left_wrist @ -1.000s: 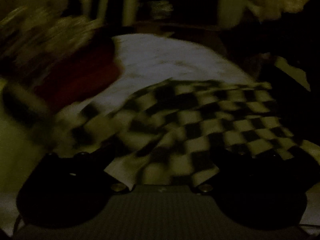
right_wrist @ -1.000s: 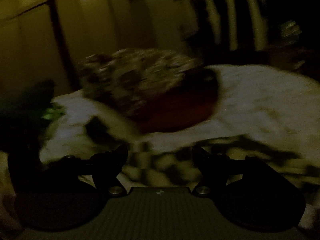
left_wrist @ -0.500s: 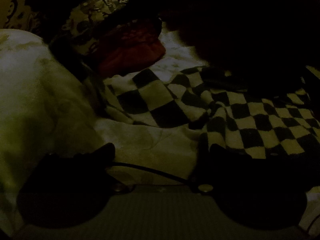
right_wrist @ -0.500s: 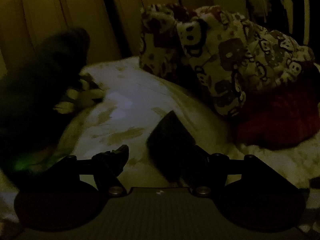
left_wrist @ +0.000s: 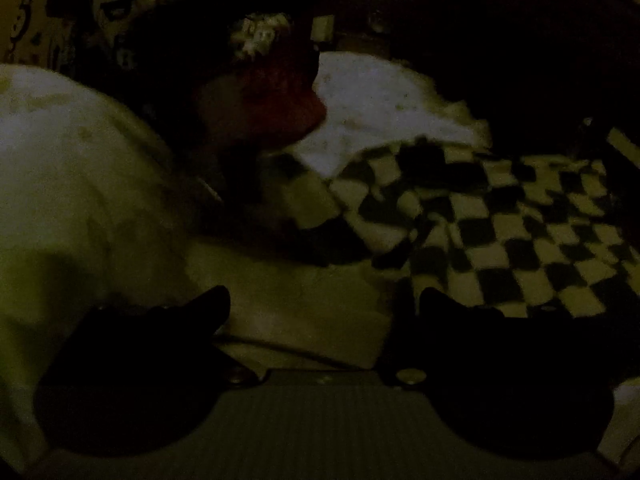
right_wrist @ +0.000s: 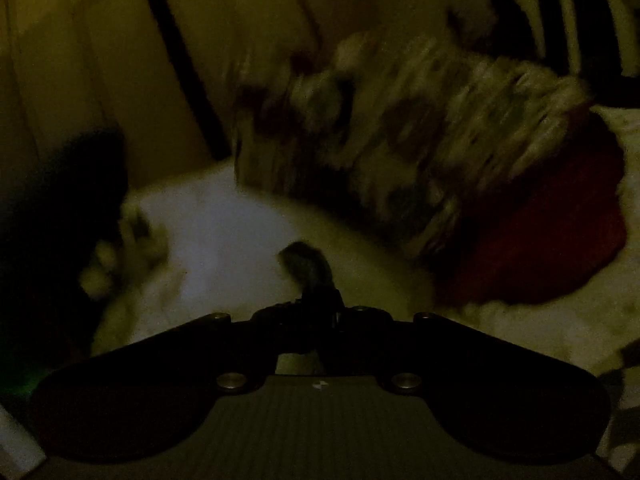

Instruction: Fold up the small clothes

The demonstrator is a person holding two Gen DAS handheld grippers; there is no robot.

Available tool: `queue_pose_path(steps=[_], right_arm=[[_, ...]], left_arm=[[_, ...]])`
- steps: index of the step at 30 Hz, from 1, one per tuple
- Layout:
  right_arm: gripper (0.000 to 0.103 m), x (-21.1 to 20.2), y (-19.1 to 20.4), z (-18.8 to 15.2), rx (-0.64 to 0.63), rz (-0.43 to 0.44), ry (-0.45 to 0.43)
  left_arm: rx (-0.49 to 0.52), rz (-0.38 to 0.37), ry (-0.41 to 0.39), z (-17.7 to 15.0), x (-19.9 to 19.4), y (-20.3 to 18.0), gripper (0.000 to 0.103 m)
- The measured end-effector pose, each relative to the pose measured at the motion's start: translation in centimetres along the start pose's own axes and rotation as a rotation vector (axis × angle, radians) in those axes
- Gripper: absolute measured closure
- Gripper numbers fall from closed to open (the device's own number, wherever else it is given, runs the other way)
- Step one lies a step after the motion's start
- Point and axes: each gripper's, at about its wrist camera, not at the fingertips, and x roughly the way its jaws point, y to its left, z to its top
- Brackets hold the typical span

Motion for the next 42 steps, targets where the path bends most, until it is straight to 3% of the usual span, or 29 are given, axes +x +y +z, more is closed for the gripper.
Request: queue_pose_path(steps=[3,7,11,15,18,20,25,31,33,37,42], right_arm=[[0.092,-6.5,-2.8,2.7,0.059,-0.032,-0.138],[0.092,-17.2,-8.0,3.3,0.113,-0.234,-0.263],[0.092,-27.5,-14.0,-1.7,0.237,-0.513,-0.355],[0.092,-34.1,-19.7,-9.1,0.448,-0.675,-0.441],[0.092,-35.5,-22.7,-13.9,0.543,-0.722,-0.43],[0.092,-35.4,-23.9,-16.3,0.6,-0.691,-0.441],[0.091,-34.8,-25.1,-18.7,0.632,-0.676,-0.466],[0.09,-35.0,-25.4,-19.0,0.616,-0.663,-0.435],[0.089,-35.4,-25.5,-19.1,0.61,-0.679,-0.425],[0.066,-35.8,-25.8,-19.8,0.617,-0.722,-0.405],[0.057,-37.0,-24.3,-20.8,0.673,-0.754,-0.397]], left_arm=[[0.026,0.006,-0.012,1.3,-0.2,-0.3,0.0],[0.05,-0.014,-0.013,2.5,0.0,-1.2,0.0],[0.05,-0.042,0.012,3.8,1.8,-2.5,0.0],[-0.014,-0.06,0.017,6.4,3.9,-3.3,0.0],[-0.125,-0.075,0.016,8.5,5.6,-3.5,0.0],[-0.17,-0.08,0.028,9.8,7.3,-4.3,0.0],[-0.107,-0.006,0.11,11.4,13.0,-6.9,0.0],[0.101,0.076,0.25,11.0,21.0,-8.7,0.0],[0.092,0.012,0.283,10.7,22.1,-8.5,0.0],[0.027,-0.142,0.286,10.6,22.7,-8.1,0.0],[0.015,-0.139,0.249,10.8,23.3,-7.1,0.0]])
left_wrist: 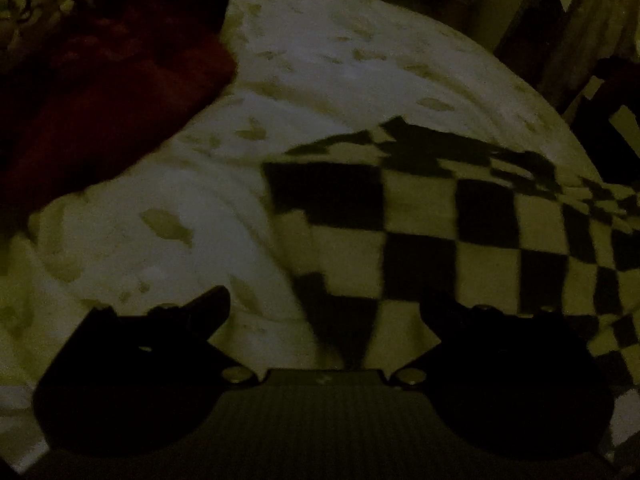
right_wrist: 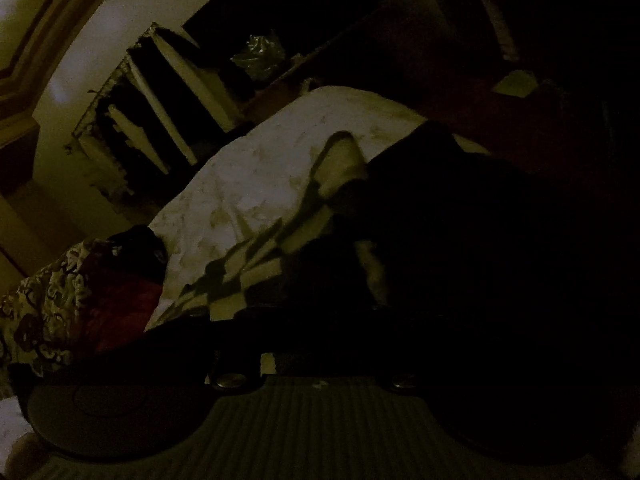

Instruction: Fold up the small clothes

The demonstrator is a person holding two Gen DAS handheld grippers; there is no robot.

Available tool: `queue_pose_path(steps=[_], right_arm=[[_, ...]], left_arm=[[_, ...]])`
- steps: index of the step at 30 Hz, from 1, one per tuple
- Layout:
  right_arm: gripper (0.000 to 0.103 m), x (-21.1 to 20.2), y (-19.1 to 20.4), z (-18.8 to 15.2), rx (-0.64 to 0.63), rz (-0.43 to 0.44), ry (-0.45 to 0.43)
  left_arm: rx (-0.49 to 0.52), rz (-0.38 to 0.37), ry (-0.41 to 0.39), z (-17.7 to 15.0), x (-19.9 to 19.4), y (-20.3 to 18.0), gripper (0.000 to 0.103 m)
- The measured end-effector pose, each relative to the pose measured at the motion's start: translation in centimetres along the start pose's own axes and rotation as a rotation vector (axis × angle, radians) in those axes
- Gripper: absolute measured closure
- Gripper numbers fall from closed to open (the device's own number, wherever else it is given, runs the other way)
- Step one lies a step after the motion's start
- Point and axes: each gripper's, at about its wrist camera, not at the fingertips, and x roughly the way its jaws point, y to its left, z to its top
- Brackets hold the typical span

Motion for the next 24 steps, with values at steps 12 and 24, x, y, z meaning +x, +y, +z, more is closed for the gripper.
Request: queue_pose_path(steps=[12,24], right_arm=[[0.017,-2.4,2.1,-2.9,-0.075,0.078,-0.013],[0.013,-1.8,2.2,-3.8,-0.084,0.08,0.007]], left_arm=[[-0.186,-0.214,-0.065,0.6,3.6,4.2,0.0],[-0.203,-0.383,-0.009,2.6,4.9,3.9,0.087]])
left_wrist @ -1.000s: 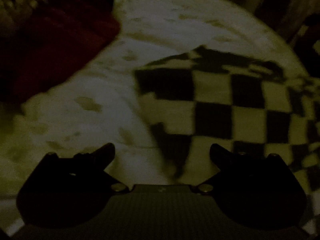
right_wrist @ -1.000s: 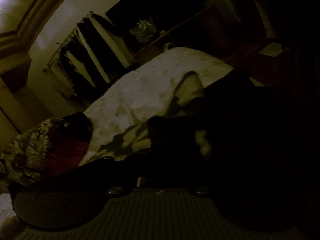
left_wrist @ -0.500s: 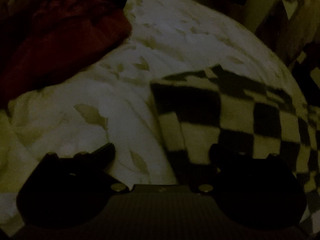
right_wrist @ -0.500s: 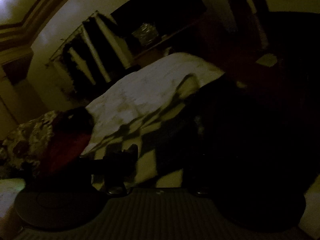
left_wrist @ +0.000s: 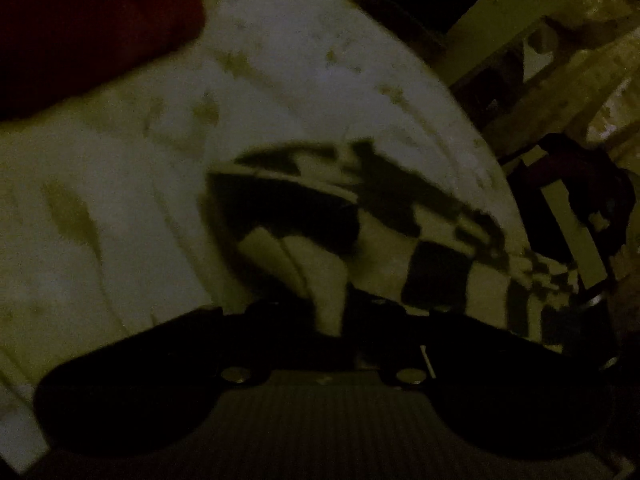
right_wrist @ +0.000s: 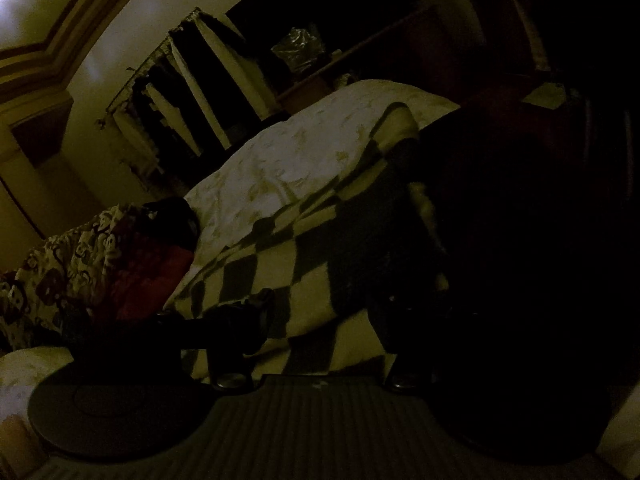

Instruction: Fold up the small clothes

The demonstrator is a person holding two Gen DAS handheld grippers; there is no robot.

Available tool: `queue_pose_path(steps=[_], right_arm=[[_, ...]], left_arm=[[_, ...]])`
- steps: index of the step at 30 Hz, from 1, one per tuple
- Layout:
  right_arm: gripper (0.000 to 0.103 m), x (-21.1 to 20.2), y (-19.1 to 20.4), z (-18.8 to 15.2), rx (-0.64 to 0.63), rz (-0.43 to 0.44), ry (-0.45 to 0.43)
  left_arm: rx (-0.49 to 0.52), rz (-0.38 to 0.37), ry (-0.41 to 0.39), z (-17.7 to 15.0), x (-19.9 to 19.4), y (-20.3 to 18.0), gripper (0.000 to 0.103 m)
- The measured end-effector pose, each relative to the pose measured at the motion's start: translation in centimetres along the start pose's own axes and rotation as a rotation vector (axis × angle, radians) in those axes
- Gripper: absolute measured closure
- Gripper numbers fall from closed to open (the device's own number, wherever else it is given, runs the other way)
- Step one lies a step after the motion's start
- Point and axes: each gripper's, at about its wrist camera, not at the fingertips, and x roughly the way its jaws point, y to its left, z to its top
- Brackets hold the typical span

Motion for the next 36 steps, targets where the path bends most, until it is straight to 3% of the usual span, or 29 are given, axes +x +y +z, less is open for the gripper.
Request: queue_pose_path(steps=[3,5,6,8,10,11,12,14,16,18,19,21,26,28,32,34,36], right_arm=[[0.013,-0.1,-0.1,-0.1,0.005,0.01,-0.004],[0.013,-0.1,0.0,0.0,-0.011,0.015,-0.004],[0.013,-0.1,0.1,0.0,-0.023,0.018,0.001],[0.012,0.0,0.2,-0.1,-0.031,0.032,0.018],[0.012,0.0,0.3,-0.2,-0.039,0.04,0.027],[0.012,-0.1,0.4,-0.2,-0.047,0.042,0.03],[0.012,-0.3,0.6,-0.1,-0.05,0.046,0.03],[0.004,-0.8,0.6,0.2,-0.045,0.059,0.033],[0.002,-1.6,0.8,0.6,-0.046,0.071,0.049],[0.002,-2.8,1.4,0.8,-0.062,0.089,0.078],[0.002,-3.6,1.8,0.8,-0.077,0.103,0.093],[0.002,-5.2,2.8,0.5,-0.119,0.137,0.122],[0.0,-10.6,4.4,-0.2,-0.187,0.214,0.184],[0.0,-12.4,5.0,-0.8,-0.235,0.211,0.203],[0.0,-14.6,5.1,-2.7,-0.302,0.14,0.258],[0.0,-15.0,4.9,-3.6,-0.322,0.113,0.271],[0.0,-15.2,4.7,-4.6,-0.331,0.093,0.286]], left_arm=[[0.042,0.063,-0.061,1.7,-1.9,-0.2,0.09],[0.11,0.214,-0.111,2.4,-2.7,-0.5,0.09],[0.157,0.302,-0.114,2.5,-2.5,-0.7,0.082],[0.29,0.464,-0.049,2.2,-1.3,-1.2,0.076],[0.309,0.545,-0.044,1.7,-1.5,-1.2,0.073],[0.267,0.533,-0.048,1.5,-2.1,-0.9,0.063],[0.231,0.497,-0.044,1.3,-2.8,-0.8,0.046],[0.201,0.432,-0.032,1.0,-4.8,-1.0,0.033],[0.215,0.399,-0.025,-0.1,-7.1,-2.2,0.029],[0.215,0.352,-0.013,-1.9,-10.0,-3.6,0.009],[0.212,0.325,-0.011,-3.0,-11.3,-4.3,0.007],[0.24,0.275,0.01,-5.3,-13.8,-5.5,0.006],[0.296,0.256,0.115,-11.6,-17.1,-7.8,0.006],[0.307,0.26,0.185,-14.0,-17.8,-8.0,0.006],[0.314,0.293,0.225,-16.6,-18.4,-7.4,0.007],[0.313,0.301,0.233,-17.5,-18.5,-7.0,0.014],[0.303,0.291,0.227,-18.0,-18.5,-6.6,0.036]])
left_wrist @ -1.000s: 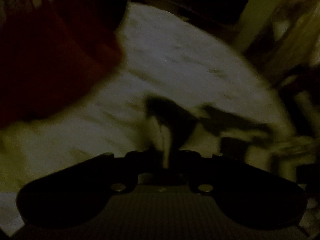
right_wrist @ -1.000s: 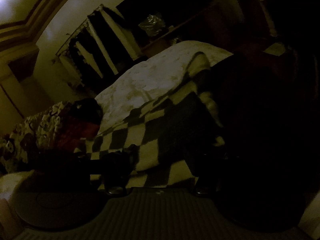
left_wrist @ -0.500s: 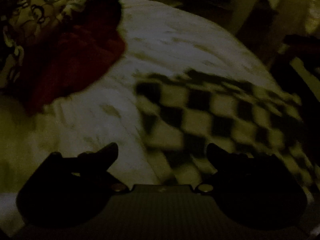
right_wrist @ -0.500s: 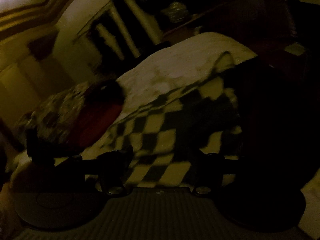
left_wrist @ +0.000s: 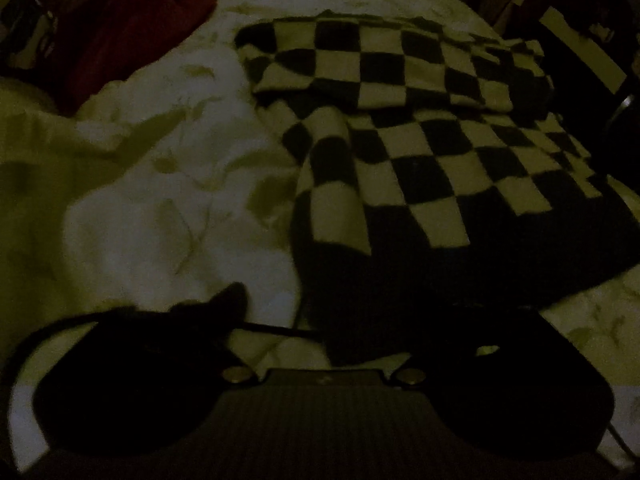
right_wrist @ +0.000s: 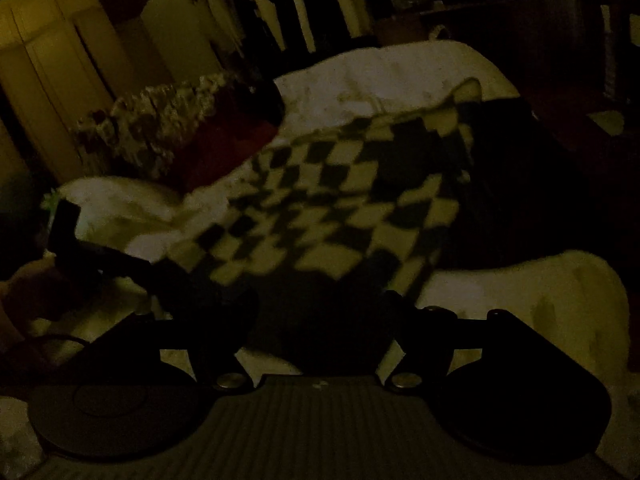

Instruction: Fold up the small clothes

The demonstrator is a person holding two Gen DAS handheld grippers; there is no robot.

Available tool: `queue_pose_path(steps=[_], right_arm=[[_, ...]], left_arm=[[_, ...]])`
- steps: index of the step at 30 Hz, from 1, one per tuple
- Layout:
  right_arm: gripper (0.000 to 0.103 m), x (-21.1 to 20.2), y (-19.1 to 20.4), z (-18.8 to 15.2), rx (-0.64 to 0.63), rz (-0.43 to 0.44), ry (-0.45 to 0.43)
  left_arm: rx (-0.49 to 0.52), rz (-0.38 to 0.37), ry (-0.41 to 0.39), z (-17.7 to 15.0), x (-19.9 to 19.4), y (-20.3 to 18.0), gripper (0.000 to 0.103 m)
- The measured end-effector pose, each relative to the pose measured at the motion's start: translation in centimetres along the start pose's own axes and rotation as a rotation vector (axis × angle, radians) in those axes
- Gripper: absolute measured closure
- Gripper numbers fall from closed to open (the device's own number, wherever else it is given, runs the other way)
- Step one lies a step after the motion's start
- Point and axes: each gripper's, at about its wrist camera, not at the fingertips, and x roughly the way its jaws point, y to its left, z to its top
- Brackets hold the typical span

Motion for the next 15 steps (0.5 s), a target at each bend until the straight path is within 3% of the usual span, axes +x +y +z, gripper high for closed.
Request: queue_pose_path(steps=[1,2,3,5,9,15], right_arm=[[0.0,0.2,0.0,-0.3,0.0,-0.005,0.007],[0.0,0.4,0.0,-0.7,0.0,-0.011,0.013],[0.0,0.9,0.0,-1.1,0.003,-0.021,0.021],[0.0,1.5,-0.3,-1.5,0.023,-0.039,0.037],[0.0,2.5,-0.7,-2.1,0.07,-0.032,0.036],[0.0,1.5,-3.1,-2.6,0.315,0.035,-0.033]], left_arm=[[-0.013,-0.024,-0.004,0.0,0.1,0.1,0.045],[-0.05,-0.074,-0.002,0.0,0.2,0.2,0.064],[-0.084,-0.124,0.008,-0.1,0.6,0.4,0.073],[-0.108,-0.179,0.015,-0.1,1.3,0.4,0.076],[-0.123,-0.199,0.008,-0.3,2.3,0.4,0.092],[-0.134,-0.236,-0.025,-0.8,1.6,1.1,0.096]])
